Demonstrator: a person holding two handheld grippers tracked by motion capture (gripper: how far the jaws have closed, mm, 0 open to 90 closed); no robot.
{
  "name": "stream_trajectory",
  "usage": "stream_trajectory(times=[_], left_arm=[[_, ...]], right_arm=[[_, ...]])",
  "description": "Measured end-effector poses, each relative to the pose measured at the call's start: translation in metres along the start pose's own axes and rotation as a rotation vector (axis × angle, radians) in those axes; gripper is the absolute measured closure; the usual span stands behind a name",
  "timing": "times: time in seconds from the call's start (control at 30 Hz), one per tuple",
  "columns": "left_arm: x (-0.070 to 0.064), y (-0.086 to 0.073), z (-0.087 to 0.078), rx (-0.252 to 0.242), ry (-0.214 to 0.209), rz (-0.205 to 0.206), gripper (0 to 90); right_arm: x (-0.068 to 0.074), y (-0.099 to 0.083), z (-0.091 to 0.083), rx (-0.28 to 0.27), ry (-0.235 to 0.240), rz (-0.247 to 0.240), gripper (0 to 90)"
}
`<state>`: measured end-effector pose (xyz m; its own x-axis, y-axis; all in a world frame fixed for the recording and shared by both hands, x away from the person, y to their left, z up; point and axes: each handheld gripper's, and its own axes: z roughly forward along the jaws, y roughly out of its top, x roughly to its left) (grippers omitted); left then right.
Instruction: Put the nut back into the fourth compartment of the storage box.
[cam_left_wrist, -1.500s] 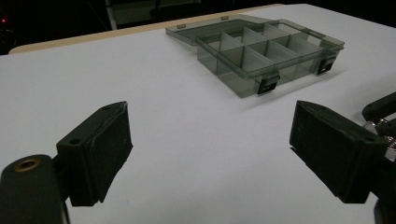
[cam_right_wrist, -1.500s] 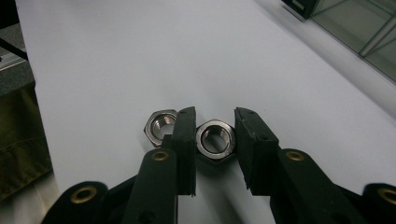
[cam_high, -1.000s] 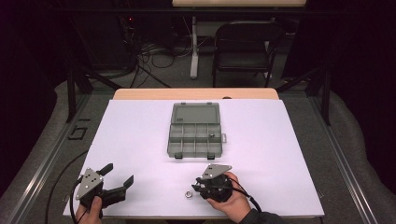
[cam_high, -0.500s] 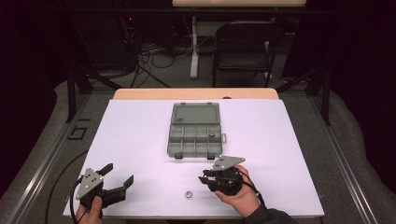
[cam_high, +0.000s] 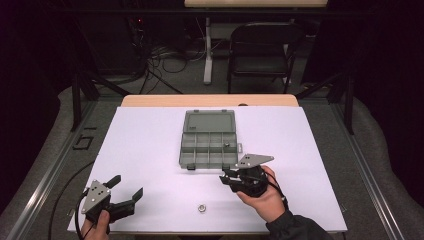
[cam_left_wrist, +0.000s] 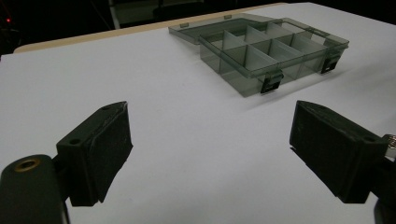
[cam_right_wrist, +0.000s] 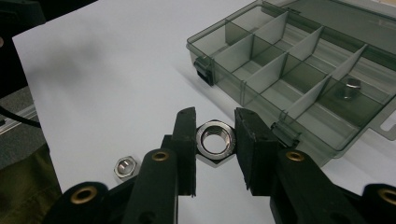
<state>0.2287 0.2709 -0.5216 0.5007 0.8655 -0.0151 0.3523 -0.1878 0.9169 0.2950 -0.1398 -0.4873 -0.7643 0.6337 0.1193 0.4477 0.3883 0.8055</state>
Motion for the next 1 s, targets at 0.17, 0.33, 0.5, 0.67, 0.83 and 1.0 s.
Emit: stream_trajectory(times=[0.17, 0.33, 0.5, 0.67, 0.83, 1.0], left_arm=[[0.0, 0.0, 0.0, 0.004, 0.001, -0.004, 12.8], [0.0, 0.0, 0.0, 0.003, 0.0, -0.002, 12.8], [0.0, 0.0, 0.0, 0.003, 0.0, -0.001, 12.8], [0.0, 0.0, 0.0, 0.002, 0.003, 0.001, 12.8], [0.0, 0.0, 0.0, 0.006, 0.001, 0.0, 12.7], [0.0, 0.0, 0.0, 0.002, 0.001, -0.003, 12.7]], right_arm=[[-0.008, 0.018, -0.006, 0.015, -0.025, -0.001, 70.3], [-0.02, 0.035, -0.009, 0.014, -0.044, 0.016, 70.3], [-0.03, 0.05, -0.009, 0.012, -0.062, 0.038, 70.3], [-0.039, 0.06, -0.008, 0.02, -0.072, 0.062, 70.3], [-0.045, 0.069, -0.003, 0.041, -0.096, 0.063, 70.3], [-0.05, 0.08, 0.002, 0.047, -0.124, 0.047, 70.3]])
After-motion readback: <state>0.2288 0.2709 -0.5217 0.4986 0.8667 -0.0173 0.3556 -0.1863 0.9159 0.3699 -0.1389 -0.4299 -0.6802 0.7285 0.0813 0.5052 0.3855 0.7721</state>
